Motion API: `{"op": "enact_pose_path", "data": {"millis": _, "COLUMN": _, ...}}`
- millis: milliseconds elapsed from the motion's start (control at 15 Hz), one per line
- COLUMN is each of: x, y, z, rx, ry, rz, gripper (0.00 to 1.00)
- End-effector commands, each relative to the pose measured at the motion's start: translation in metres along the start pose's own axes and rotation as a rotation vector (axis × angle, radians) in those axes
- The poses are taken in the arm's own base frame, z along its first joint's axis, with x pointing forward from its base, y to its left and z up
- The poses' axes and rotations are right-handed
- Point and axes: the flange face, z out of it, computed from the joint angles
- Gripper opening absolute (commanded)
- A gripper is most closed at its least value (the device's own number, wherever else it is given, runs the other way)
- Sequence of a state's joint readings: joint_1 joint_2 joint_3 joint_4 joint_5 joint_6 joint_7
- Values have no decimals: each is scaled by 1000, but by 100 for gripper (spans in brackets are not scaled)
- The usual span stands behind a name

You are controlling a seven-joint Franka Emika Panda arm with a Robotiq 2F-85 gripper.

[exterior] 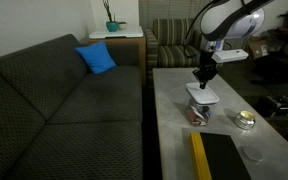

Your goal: Remove the lid from the glass object and put it on the table

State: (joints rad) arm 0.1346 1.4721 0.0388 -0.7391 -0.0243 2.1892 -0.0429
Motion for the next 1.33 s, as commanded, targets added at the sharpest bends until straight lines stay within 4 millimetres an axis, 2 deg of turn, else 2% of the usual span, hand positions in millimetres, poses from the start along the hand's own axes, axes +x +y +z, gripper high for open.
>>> {"op": "enact_pose_path", "data": {"millis": 0, "x": 3, "y": -4, "z": 1, "rx": -28, "ry": 51, "rz": 16, "gripper": 0}}
{"op": "enact_pose_path", "data": {"millis": 467, "x": -1, "y": -7, "z": 10, "rx": 0, "ry": 45, "rz": 50, "gripper": 0}}
{"op": "enact_pose_path", "data": {"millis": 933, "x": -18, "y": -9, "z": 37, "rx": 18, "ry": -4, "rz": 81, "gripper": 0}}
{"op": "enact_pose_path", "data": {"millis": 1267, "x": -42, "y": -15, "z": 66, "rx": 74, "ry": -85, "rz": 66, "gripper": 0}}
